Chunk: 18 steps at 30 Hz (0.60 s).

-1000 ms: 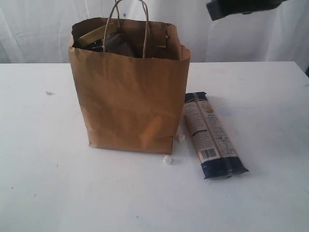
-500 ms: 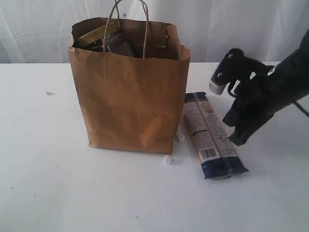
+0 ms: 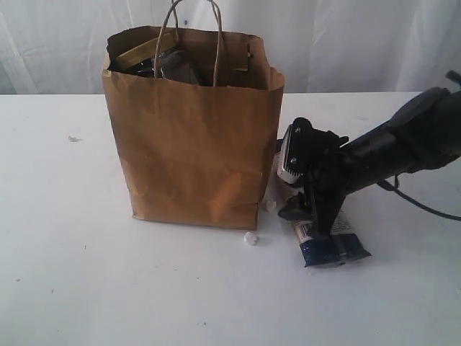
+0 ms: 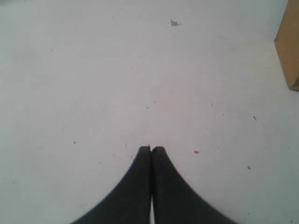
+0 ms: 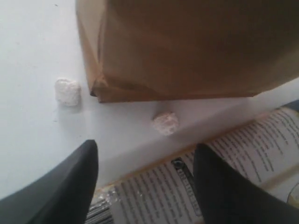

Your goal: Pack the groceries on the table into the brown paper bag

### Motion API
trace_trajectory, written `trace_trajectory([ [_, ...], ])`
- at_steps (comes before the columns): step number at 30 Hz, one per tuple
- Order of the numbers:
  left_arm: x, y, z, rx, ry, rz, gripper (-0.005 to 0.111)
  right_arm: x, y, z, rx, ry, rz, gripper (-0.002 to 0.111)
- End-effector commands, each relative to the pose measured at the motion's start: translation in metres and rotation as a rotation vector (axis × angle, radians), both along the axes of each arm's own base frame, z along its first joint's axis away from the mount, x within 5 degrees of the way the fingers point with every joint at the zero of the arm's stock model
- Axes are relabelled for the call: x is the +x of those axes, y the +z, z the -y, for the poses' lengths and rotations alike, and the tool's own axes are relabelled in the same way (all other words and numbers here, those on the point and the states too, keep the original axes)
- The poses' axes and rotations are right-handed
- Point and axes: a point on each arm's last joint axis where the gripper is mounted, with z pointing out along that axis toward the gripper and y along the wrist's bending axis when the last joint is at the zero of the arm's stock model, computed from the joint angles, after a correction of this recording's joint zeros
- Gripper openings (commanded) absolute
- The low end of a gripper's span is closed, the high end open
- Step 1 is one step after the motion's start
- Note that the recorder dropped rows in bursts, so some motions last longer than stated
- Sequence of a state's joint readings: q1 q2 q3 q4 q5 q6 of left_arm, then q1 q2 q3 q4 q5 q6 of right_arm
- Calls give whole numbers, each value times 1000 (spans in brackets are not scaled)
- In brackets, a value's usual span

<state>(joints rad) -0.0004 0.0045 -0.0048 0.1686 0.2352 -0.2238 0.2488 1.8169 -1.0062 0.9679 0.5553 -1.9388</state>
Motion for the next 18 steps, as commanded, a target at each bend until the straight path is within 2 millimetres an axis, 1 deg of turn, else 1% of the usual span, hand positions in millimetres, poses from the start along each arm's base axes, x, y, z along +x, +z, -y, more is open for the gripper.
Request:
trace_trajectory([
  [1, 0, -1, 0, -3, -6, 4, 0, 11, -19, -5, 17, 39, 38, 57],
  [3, 0, -1, 0, -3, -6, 4, 0, 14, -26, -9, 61, 36, -5, 57],
  [8, 0, -1, 0, -3, -6, 4, 0, 21, -37, -14, 93, 26, -46, 57],
  [13, 0, -1, 0, -3, -6, 4, 0, 25, -47, -12, 71, -1, -50, 57],
  [18, 0, -1, 0, -3, -6, 4, 0, 27, -52, -12, 70, -8, -59, 56],
])
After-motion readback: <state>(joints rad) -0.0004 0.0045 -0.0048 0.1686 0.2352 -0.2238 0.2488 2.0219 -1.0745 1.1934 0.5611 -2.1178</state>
